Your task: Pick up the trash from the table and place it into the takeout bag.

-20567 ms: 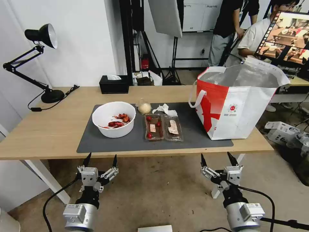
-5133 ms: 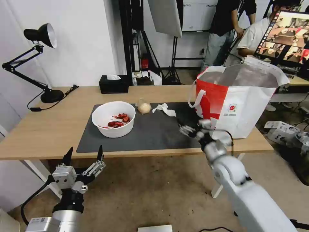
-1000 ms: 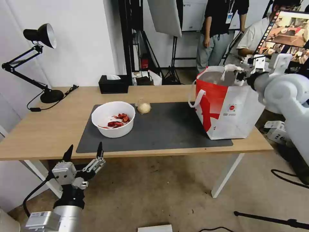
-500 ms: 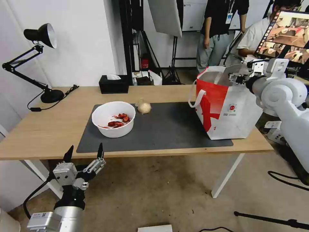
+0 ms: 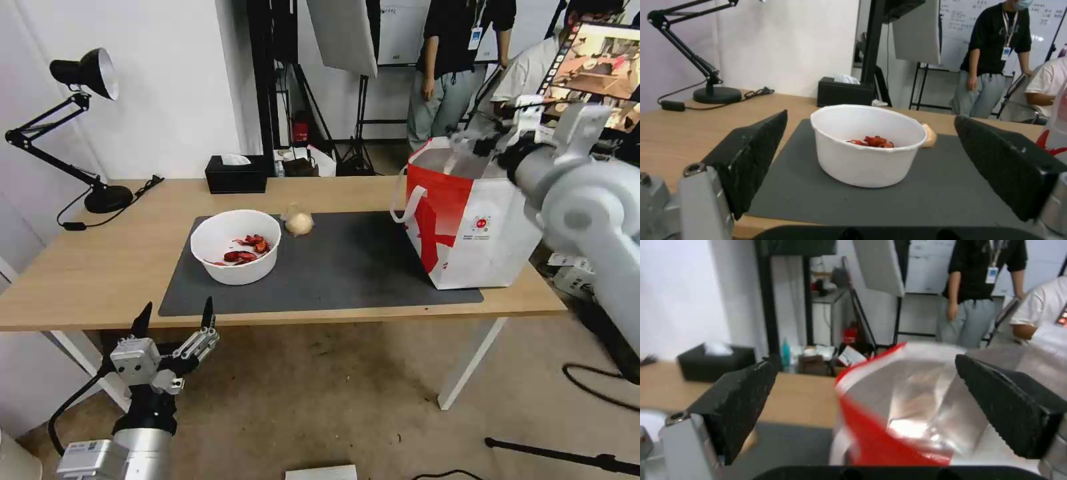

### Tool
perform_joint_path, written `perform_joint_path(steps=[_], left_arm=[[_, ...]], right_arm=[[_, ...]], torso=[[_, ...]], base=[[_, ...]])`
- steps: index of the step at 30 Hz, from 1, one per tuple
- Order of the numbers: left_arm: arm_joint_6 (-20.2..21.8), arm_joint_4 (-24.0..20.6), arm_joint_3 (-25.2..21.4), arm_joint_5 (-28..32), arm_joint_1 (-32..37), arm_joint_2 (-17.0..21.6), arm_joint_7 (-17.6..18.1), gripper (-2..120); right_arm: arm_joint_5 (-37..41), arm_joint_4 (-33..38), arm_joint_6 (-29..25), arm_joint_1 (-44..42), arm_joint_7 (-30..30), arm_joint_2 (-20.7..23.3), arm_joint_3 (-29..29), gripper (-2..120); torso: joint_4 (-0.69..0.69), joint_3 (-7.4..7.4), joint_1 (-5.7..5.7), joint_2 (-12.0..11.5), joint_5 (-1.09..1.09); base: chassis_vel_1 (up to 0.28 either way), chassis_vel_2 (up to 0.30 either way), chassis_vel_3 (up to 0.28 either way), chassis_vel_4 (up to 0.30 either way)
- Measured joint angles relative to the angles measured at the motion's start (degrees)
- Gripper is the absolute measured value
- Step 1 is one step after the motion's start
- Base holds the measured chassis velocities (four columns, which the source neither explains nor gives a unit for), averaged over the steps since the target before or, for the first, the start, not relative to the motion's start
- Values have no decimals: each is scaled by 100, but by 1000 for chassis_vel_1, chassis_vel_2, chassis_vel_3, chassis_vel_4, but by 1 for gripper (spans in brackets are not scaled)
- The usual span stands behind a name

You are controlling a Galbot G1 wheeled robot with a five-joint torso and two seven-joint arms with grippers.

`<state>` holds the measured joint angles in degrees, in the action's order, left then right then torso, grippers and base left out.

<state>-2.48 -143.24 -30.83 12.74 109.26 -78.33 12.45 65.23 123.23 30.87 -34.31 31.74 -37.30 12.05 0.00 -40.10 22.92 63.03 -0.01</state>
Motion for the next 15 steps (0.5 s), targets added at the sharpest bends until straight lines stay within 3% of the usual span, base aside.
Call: perform_joint_path(steps=[6,10,11,13,15], left_arm=[[-2,0,29,-55,14,-27,2,100],[-5,0,74,-103,20,-45,-1,100],[-5,0,74,-103,20,-45,-1,100],[-8,0,73,-106,23,-49,-6,100],[-10,0,73,-107,23,-50,-7,100]], right_arm=[[-525,660,-491,-1392,-26,-57,390,100],[-1742,939,-1364,-3492,-742,-528,1384,100],[-1742,939,-1364,-3492,-742,-528,1384,100],[-2377,1020,-1743,-4444,-1262,-903,1884,100],[-2673,1058,-1934,-4859,-1490,-1113,2059,100]], torso=[[0,0,0,0,1],[-1,0,0,0,-1],[-1,0,0,0,-1],[0,0,-1,0,1],[0,1,0,0,-1]], base=[[0,0,0,0],[0,0,0,0],[0,0,0,0],[0,0,0,0],[0,0,0,0]])
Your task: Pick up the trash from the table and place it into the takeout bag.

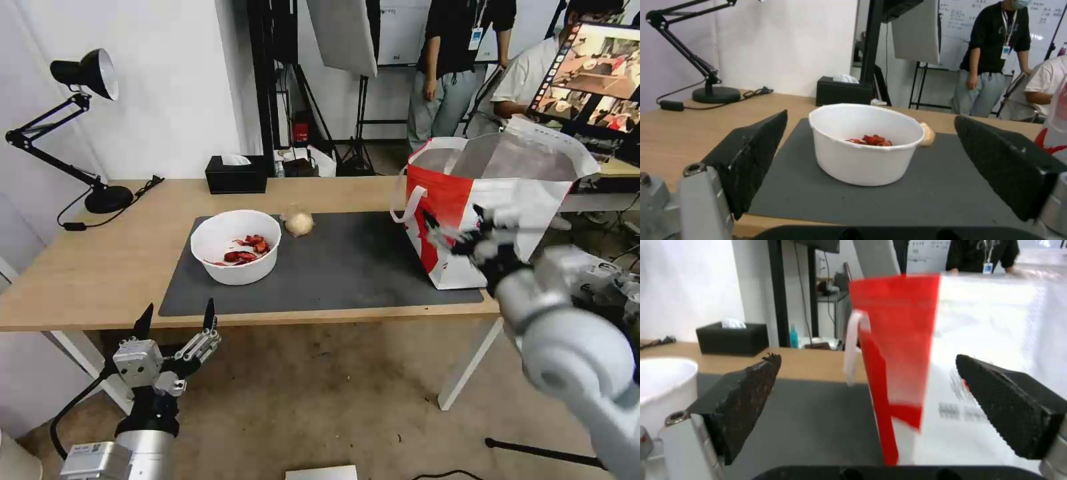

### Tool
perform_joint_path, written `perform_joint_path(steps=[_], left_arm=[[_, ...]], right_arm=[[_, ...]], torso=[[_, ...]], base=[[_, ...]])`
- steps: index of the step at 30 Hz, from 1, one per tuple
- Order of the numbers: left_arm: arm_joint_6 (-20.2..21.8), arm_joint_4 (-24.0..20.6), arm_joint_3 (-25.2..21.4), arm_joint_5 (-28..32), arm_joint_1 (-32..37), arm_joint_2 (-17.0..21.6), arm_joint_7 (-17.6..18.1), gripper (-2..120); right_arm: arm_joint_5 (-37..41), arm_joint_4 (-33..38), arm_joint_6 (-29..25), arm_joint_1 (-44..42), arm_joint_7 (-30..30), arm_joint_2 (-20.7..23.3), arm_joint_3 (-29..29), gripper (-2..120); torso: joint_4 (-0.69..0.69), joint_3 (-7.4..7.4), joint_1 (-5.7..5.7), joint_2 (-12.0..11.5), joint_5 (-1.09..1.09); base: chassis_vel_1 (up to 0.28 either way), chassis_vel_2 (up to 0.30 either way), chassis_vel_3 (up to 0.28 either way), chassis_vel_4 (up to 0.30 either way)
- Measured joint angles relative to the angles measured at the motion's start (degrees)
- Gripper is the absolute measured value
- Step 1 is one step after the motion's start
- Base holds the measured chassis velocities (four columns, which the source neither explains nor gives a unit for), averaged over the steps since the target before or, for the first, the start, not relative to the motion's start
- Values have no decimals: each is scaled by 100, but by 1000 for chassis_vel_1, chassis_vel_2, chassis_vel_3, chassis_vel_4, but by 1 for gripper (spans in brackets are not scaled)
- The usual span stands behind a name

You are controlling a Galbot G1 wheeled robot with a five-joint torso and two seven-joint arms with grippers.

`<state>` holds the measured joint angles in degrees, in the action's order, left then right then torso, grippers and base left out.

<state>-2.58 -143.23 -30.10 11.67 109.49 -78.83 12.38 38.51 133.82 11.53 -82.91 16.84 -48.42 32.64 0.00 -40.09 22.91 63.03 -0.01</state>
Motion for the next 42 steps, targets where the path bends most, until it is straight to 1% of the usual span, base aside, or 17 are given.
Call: perform_joint_path(steps=[2,3,6,7,10,11,14,23,40,42], left_arm=[[-2,0,16,-9,2,3,-8,100],[-2,0,16,-9,2,3,-8,100],[-38,0,50,-44,16,9,-21,100],[-38,0,50,-44,16,9,-21,100],[-116,0,78,-91,31,11,-28,100],[-116,0,78,-91,31,11,-28,100],[-126,0,113,-110,35,17,-32,100],[-126,0,98,-107,69,80,-35,100],[-111,0,92,-99,80,75,-41,100],[-110,0,89,-96,82,77,-43,100]], right_arm=[[-575,82,-509,-830,-384,-443,217,100],[-575,82,-509,-830,-384,-443,217,100],[-1206,171,-1228,-1577,-784,-1018,411,100],[-1206,171,-1228,-1577,-784,-1018,411,100],[-1494,172,-1758,-1925,-1048,-1429,597,100],[-1494,172,-1758,-1925,-1048,-1429,597,100],[-1566,133,-1949,-2086,-1196,-1690,730,100],[-1579,90,-1972,-2098,-1194,-1913,713,100],[-1550,20,-1887,-2026,-1134,-1910,607,100],[-1533,2,-1815,-1970,-1104,-1893,577,100]], torso=[[2,0,0,0,1],[2,0,0,0,1],[0,0,-1,0,0],[0,0,-1,0,0],[0,0,0,0,0],[0,0,0,0,0],[0,-1,0,0,0],[-1,-1,1,0,1],[-1,-1,0,0,1],[0,-1,0,0,1]], base=[[0,0,0,0],[0,0,0,0],[0,0,0,0],[0,0,0,0],[0,0,0,0],[0,0,0,0],[0,0,0,0],[0,0,0,0],[0,0,0,0],[0,0,0,0]])
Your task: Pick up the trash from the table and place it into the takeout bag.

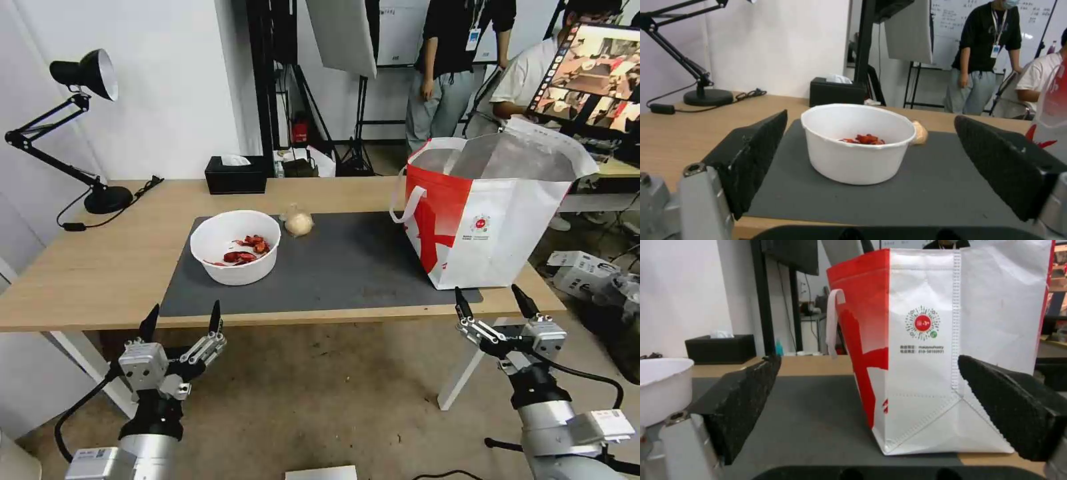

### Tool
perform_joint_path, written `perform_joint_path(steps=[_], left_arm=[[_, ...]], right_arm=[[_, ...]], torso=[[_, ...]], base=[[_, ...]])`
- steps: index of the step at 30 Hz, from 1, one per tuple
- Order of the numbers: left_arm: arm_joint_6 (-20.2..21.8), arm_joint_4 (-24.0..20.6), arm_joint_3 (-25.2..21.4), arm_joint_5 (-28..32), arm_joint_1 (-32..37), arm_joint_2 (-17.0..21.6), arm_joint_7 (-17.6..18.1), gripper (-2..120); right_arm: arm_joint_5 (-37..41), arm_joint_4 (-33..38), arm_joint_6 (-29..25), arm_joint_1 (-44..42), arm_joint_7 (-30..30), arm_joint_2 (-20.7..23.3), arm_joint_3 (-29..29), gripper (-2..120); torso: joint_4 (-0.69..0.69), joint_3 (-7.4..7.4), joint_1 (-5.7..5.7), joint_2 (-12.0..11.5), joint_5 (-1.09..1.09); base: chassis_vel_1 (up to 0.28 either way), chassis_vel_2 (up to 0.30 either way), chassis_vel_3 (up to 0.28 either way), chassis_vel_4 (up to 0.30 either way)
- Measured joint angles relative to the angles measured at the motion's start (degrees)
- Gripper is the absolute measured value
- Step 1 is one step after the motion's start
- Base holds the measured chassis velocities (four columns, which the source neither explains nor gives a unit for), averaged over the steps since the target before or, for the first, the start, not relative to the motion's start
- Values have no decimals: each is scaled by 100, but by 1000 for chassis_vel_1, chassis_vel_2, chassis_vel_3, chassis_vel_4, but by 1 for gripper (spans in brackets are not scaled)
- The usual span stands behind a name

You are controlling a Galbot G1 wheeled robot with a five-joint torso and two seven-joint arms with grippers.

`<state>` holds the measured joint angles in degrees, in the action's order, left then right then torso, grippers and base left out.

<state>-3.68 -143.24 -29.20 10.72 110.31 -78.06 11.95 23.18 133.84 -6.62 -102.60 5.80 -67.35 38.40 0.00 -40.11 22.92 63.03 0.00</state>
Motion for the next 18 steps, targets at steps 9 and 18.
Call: perform_joint_path(steps=[9,18], left_arm=[[6,0,-11,3,30,-4,-3,100],[0,0,-4,-65,117,-48,-2,100]], right_arm=[[391,-179,497,604,315,359,-343,100],[1241,-1022,1394,2851,569,1218,-1736,100]], torso=[[2,0,0,0,0],[0,-1,1,0,0]], base=[[0,0,0,0],[0,0,0,0]])
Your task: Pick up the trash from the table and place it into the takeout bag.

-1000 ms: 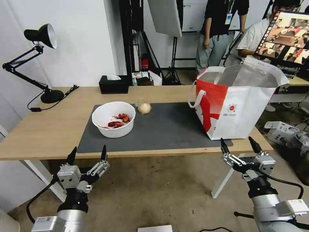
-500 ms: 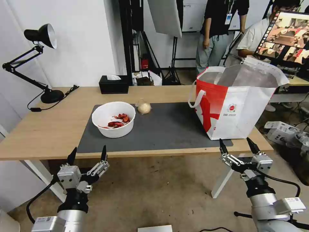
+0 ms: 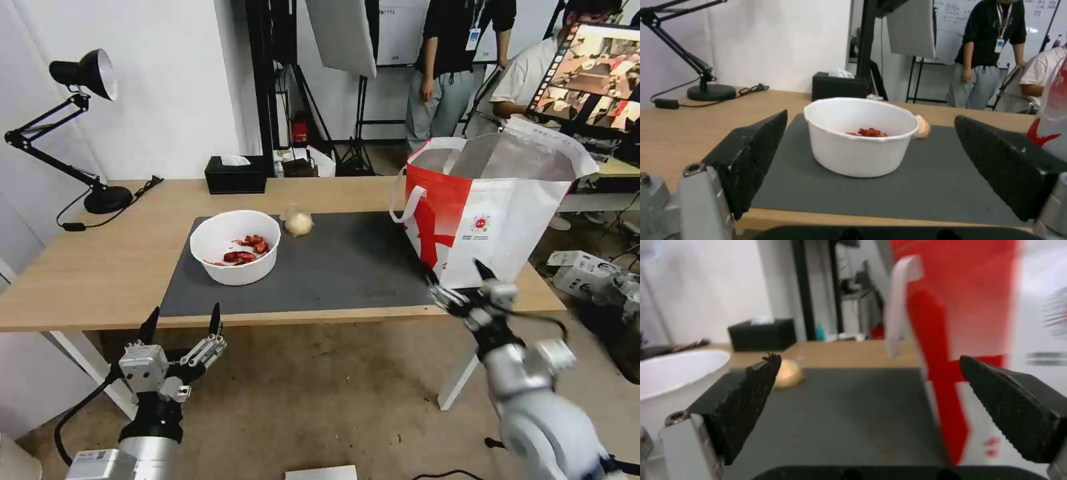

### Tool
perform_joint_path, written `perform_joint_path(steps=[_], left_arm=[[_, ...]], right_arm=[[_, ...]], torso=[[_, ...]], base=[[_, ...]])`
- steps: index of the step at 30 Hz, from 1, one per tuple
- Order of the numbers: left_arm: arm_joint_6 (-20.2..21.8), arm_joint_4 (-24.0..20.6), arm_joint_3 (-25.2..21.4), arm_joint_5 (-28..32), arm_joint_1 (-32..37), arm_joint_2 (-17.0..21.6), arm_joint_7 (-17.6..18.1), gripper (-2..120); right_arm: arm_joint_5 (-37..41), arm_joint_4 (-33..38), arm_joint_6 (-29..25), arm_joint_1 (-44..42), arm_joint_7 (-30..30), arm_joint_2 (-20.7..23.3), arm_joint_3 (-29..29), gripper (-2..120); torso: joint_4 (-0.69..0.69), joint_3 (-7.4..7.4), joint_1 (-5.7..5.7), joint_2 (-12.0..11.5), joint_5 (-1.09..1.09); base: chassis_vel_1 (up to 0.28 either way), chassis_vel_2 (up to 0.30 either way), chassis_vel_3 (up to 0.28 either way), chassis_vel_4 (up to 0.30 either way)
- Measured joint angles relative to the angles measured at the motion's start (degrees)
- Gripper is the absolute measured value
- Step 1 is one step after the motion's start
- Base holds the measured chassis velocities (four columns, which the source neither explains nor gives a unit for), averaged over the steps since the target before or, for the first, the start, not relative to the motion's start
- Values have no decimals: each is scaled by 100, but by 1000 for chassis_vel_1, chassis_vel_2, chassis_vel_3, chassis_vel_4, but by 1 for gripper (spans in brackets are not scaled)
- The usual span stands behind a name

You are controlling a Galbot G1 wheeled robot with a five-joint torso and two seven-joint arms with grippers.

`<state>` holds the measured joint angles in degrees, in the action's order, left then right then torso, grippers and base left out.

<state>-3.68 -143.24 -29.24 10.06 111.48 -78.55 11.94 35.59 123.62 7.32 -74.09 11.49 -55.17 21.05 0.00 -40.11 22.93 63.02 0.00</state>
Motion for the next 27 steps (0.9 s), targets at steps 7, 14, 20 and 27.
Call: perform_joint_path(steps=[7,14,20,27], left_arm=[[-5,0,2,-83,48,-22,2,100],[-31,0,-51,-116,115,-44,7,100],[-46,0,-61,-138,131,-73,9,100],[-66,0,-112,-141,135,-67,11,100]], right_arm=[[305,-1092,275,1759,-108,3,-1080,100],[566,-2794,452,3906,-130,-565,-2279,100],[960,-3729,859,4963,-271,-1099,-2754,100],[910,-5111,1217,5818,-695,-1777,-2990,100]], torso=[[0,-1,1,0,0],[0,0,1,0,0],[-1,0,0,0,-2],[-1,0,0,0,-1]], base=[[0,0,0,0],[0,0,0,0],[0,0,0,0],[0,0,0,0]])
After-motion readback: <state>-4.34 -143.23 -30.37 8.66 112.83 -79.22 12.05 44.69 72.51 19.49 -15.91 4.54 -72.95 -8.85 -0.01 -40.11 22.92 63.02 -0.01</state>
